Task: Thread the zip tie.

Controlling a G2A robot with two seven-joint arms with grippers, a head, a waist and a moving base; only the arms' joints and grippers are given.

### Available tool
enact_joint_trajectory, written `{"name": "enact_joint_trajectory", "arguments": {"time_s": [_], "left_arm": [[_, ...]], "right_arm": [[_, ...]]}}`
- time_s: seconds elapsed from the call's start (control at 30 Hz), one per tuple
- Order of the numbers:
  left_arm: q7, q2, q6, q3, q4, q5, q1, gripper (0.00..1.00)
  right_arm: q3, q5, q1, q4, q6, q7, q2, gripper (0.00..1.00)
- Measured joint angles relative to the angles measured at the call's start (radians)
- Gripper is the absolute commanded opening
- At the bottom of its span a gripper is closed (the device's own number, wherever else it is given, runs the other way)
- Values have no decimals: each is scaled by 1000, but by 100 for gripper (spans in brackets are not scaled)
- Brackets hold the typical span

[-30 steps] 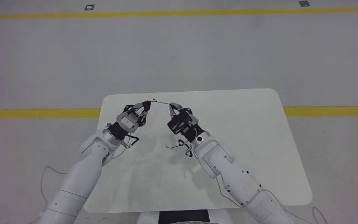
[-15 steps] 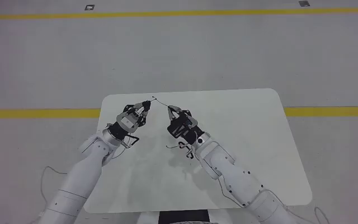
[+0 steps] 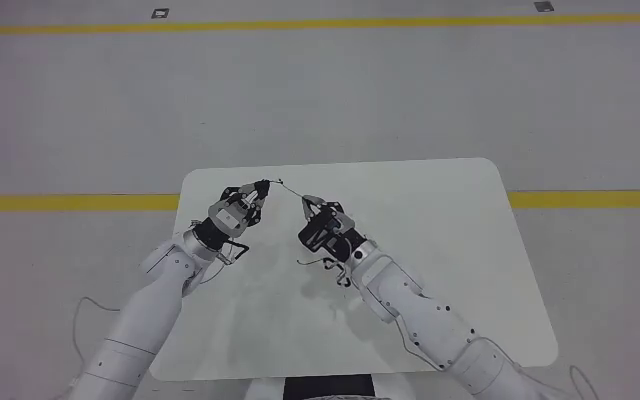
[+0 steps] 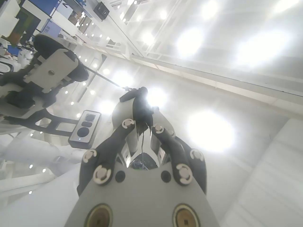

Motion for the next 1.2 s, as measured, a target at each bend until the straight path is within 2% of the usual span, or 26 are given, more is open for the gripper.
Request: {"name": "enact_joint_trajectory", "arguments": {"time_s": [0.63,0.9,0.97,1.07,1.1,1.13,1.2], "left_arm": [[0,0,0,0,0,0,0,0],[0,0,0,0,0,0,0,0],[0,0,0,0,0,0,0,0],[0,0,0,0,0,0,0,0],[0,0,0,0,0,0,0,0],[0,0,0,0,0,0,0,0],[0,0,0,0,0,0,0,0]], "right_arm": [[-44,0,21,-11,34,21,37,0],[5,0,-21,-31,59,23,47,0],[30,0,-41,-43,61,19,53,25],[65,0,-68,-61,58,14,63,44],[75,0,-74,-66,55,12,66,86],[83,0,-80,-71,54,11,69,100],[98,0,-92,-81,54,12,77,100]]}}
